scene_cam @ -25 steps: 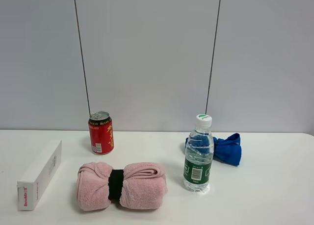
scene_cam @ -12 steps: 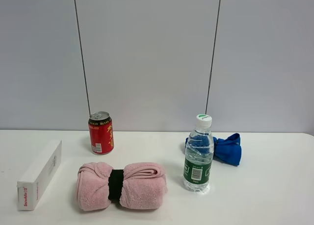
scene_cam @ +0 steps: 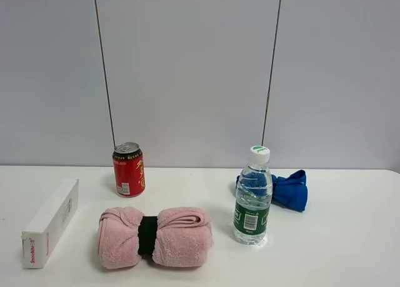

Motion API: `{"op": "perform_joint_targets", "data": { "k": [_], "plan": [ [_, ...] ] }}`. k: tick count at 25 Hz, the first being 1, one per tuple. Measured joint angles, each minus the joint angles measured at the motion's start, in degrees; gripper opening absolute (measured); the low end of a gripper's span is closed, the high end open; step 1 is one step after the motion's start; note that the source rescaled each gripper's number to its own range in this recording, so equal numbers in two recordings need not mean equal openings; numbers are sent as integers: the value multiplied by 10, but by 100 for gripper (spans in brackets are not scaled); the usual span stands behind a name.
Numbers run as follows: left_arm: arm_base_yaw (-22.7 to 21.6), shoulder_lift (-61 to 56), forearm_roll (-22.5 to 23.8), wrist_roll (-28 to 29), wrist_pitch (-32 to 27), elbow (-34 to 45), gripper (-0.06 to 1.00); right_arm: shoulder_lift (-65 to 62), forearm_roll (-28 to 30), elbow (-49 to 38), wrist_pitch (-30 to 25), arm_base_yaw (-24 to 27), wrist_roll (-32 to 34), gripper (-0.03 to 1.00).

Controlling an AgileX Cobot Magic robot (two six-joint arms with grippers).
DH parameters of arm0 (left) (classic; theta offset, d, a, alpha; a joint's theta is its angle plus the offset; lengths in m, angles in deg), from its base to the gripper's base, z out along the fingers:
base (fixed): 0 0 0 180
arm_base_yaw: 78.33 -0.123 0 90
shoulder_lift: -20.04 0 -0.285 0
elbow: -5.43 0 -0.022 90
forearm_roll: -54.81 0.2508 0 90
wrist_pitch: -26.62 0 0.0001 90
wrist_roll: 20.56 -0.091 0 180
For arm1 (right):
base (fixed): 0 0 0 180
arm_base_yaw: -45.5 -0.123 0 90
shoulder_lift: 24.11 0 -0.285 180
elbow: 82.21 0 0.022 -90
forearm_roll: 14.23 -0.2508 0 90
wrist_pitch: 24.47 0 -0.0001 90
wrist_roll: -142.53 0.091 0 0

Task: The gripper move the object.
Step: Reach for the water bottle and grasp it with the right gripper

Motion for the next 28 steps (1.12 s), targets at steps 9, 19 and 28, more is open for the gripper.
{"op": "perform_joint_targets", "data": {
  "k": [9,19,28],
  "plan": [
    [0,0,0,0,0,0,100,8,1,1,-1,0,-20,100],
    [0,0,0,0,0,0,100,266,-79,132,43,0,-126,100],
    [0,0,0,0,0,0,100,496,-94,155,146,-83,-128,100]
  ]
}}
